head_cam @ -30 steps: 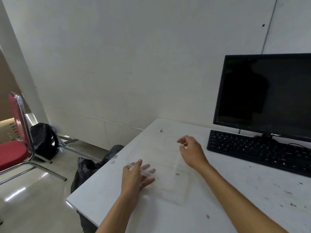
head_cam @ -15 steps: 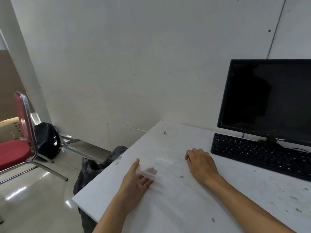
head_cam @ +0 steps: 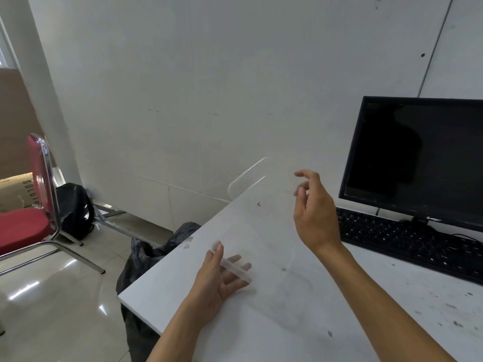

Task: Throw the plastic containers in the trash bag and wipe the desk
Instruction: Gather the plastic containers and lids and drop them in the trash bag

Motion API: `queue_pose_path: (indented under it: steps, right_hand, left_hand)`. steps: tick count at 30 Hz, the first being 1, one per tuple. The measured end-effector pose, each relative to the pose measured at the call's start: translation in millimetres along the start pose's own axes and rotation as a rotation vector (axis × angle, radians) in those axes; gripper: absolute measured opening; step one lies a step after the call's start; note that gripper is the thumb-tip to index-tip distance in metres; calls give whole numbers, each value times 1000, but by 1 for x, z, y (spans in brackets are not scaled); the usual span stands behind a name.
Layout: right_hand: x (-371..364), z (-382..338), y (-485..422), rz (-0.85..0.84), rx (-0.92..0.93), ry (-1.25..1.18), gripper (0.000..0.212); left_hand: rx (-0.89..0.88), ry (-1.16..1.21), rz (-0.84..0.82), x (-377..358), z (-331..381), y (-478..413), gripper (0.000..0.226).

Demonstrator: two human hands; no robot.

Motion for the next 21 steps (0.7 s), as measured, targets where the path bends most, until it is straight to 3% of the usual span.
queue_pose_path:
  steps: [4,7,12,21]
  right_hand:
    - [-46,37,32,-329,-286,-41,32]
    - [-66,57,64,-544,-375,39,32]
    - [-69,56,76,-553,-340,167,37]
    - [-74,45,91,-602,-356,94,39]
  left_hand:
    - [-16,0,10,0,1,5,42]
    - [-41,-34,15,0,2,5,41]
    - [-69,-94,23,0,2,5,42]
    - [-80,-143,-5,-3,3,9,35]
Point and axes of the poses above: each hand's wrist, its own y-axis away from the middle knuckle, its own x-axis out of the back of the hand, z = x × y, the point moved 8 cm from there along -y, towards the middle knuckle
